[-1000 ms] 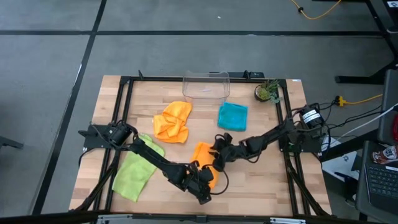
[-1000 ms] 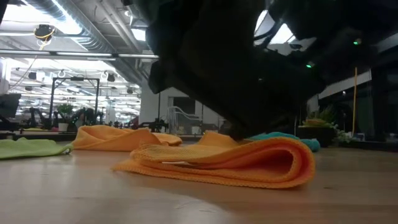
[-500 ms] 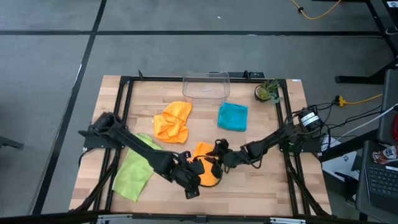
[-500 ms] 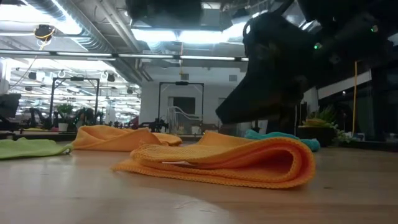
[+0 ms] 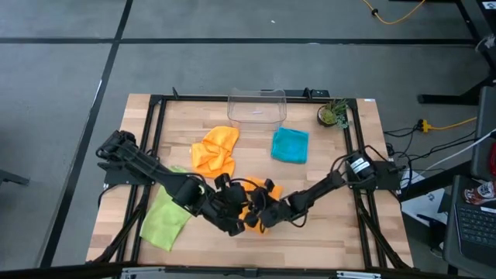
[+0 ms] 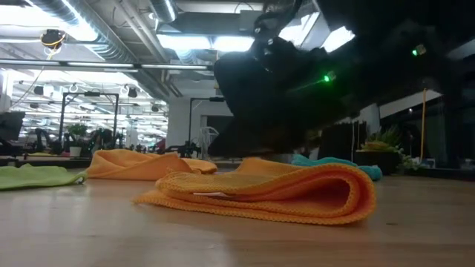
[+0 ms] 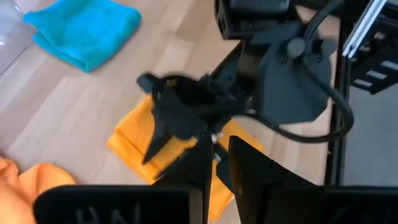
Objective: Fold microfiber towels
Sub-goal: Fold the bottom orange microfiber cloth
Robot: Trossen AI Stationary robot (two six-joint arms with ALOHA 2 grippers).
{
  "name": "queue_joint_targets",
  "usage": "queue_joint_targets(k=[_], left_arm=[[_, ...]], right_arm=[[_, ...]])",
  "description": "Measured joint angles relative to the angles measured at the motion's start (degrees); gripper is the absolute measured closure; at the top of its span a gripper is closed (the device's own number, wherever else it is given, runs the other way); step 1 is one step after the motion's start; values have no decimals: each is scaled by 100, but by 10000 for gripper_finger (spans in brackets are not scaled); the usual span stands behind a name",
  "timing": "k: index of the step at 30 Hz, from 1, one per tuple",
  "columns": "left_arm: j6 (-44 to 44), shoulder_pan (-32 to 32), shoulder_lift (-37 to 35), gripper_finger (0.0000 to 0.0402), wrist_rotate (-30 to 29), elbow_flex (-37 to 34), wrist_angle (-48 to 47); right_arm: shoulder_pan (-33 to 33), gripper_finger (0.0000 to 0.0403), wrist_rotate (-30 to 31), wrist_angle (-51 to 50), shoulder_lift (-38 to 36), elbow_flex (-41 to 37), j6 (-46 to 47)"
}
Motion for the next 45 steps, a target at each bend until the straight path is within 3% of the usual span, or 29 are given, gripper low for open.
queue_joint_targets(k=[5,13,17,25,31,37,45], left_arm=[[-3,-60,60,357,50,0,-242],[19,-15,51,357,7,0,-424],[22,23,57,357,9,0,-497],[24,27,60,357,11,0,-651],[25,42,60,357,9,0,-667],[25,40,60,357,10,0,-665],[94,-12,60,356,203,0,-656]], right_arm=[[225,282,836,-1,-121,-55,24],[302,282,731,-870,114,-61,1372],[296,282,639,-977,290,-59,1344],[275,282,-436,-447,347,-39,154],[245,282,-1763,304,363,-42,-794],[216,282,-1850,152,106,-72,-864],[222,282,-1846,-446,-980,-68,-1126]])
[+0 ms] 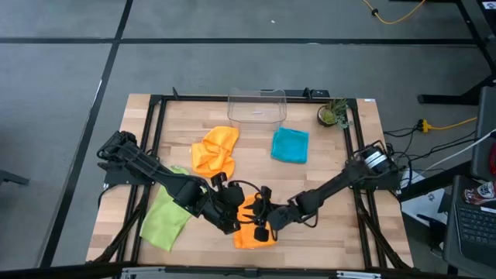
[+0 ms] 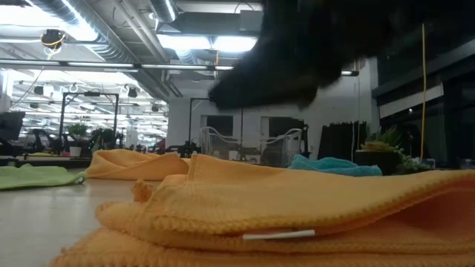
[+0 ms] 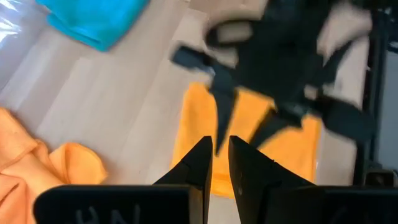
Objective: Fold microfiber towels
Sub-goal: Fold the bottom orange microfiber cloth
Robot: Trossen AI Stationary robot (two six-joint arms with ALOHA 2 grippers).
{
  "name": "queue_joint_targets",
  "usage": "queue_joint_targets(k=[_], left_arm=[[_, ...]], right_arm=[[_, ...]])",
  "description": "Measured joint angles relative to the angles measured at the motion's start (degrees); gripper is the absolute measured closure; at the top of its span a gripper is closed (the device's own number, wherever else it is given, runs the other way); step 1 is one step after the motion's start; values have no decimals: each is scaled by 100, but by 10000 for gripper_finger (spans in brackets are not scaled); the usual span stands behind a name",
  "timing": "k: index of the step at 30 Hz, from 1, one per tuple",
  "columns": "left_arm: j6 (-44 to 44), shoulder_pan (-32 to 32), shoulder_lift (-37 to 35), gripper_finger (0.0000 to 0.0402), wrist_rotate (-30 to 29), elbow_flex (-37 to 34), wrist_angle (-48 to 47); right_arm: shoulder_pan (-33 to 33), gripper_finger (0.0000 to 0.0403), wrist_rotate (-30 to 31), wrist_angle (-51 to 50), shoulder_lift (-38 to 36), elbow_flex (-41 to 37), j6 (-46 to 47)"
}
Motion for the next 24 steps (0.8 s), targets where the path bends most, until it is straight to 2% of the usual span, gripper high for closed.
queue_joint_targets(k=[3,6,13,17,21,24], left_arm=[[35,-83,60,356,347,2,45],[2,-203,133,356,421,2,75],[168,-483,408,354,653,2,672],[772,-690,586,358,1013,2,1232],[837,-906,735,358,1051,2,2063],[834,-1016,848,360,1065,2,2337]], right_arm=[[38,282,-454,-296,-492,4,-60],[114,282,-1019,-699,-829,13,124],[418,282,-1735,-1114,-974,9,1061],[717,282,-1815,-1146,-974,9,1292],[972,282,-1819,-1166,-974,9,1295],[1124,282,-1828,-1164,-974,9,1279]])
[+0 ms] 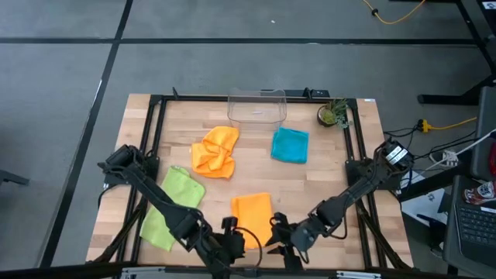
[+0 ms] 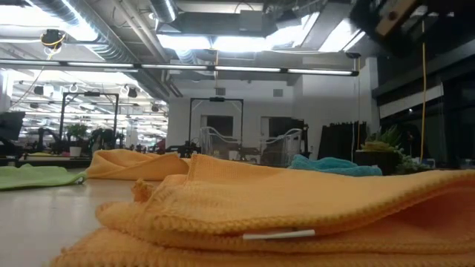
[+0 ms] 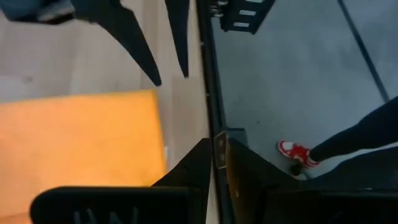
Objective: Fold microfiber towels
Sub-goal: Fold the bottom orange microfiber cloth
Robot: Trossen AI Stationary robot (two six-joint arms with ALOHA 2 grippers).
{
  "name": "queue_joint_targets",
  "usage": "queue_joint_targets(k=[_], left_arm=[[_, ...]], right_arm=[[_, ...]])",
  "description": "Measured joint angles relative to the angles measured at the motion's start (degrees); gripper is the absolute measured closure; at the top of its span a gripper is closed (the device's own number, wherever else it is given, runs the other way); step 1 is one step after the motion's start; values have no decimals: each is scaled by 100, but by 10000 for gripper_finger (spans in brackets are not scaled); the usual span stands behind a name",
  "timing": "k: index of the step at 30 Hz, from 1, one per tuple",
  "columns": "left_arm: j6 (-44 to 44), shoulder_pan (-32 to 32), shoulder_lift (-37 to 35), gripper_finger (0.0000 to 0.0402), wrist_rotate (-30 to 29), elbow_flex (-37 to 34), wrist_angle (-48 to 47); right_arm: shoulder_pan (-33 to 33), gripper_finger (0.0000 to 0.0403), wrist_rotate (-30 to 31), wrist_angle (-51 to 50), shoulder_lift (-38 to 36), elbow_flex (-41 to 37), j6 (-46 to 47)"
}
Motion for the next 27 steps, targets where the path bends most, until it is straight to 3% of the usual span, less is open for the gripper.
queue_joint_targets(k=[6,10,18,27], left_arm=[[-380,19,293,330,310,0,-72],[-587,152,461,275,753,0,-310],[-314,184,626,170,826,0,-332],[771,155,710,162,679,2,-334]], right_arm=[[125,282,-6,-88,0,0,0],[108,279,0,-232,0,0,152],[101,245,0,-522,0,4,192],[59,215,0,-761,0,4,161]])
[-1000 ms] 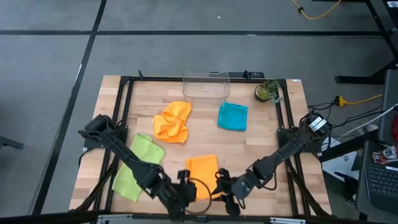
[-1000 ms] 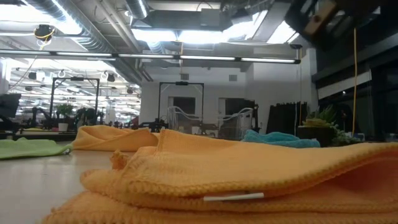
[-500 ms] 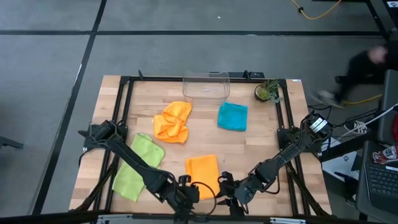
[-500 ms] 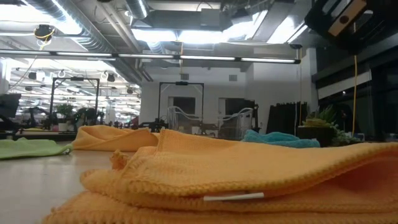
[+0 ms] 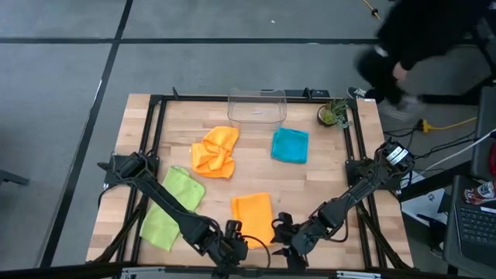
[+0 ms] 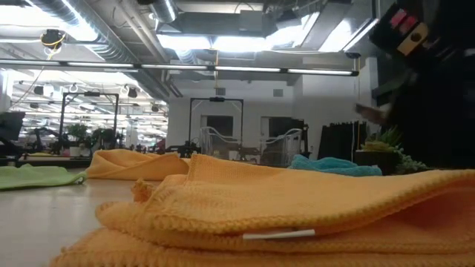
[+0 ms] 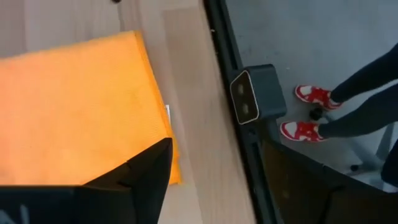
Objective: Fold microfiber towels
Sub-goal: Fold the bottom orange microfiber cloth
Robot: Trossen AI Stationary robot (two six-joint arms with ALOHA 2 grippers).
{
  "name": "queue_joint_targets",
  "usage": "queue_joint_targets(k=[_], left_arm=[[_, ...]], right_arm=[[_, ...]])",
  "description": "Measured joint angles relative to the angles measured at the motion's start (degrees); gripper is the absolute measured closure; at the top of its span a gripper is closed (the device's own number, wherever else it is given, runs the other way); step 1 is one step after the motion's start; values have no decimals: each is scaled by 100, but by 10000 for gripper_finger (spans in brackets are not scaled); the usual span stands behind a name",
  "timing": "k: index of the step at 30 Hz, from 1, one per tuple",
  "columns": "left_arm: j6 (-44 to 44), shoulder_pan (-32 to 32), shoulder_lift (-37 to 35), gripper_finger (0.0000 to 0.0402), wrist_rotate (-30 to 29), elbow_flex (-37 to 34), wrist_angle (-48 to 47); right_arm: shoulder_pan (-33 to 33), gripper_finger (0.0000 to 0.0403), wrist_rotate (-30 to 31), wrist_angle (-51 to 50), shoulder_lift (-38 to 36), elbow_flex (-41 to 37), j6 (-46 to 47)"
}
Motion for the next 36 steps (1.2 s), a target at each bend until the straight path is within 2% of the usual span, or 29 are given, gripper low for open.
queue_joint_targets(k=[9,14,17,22,25,33,36], left_arm=[[-82,19,727,161,-209,-6,-94],[-373,8,788,168,-801,-8,-56],[-333,-29,749,171,-1127,-8,-67],[-327,-124,792,172,-787,-6,-163],[-325,-158,792,172,-965,-6,-343],[-33,-146,792,173,-1017,-6,-499],[41,-145,792,173,-1038,-6,-490]], right_arm=[[-37,158,5,-258,5,0,267],[-37,130,55,-260,23,0,-204],[-37,126,55,-259,102,0,-550],[-37,126,48,-35,396,0,-396],[-46,126,53,-2,566,4,-229],[-50,126,71,43,817,4,-920],[-49,126,332,61,817,7,-945]])
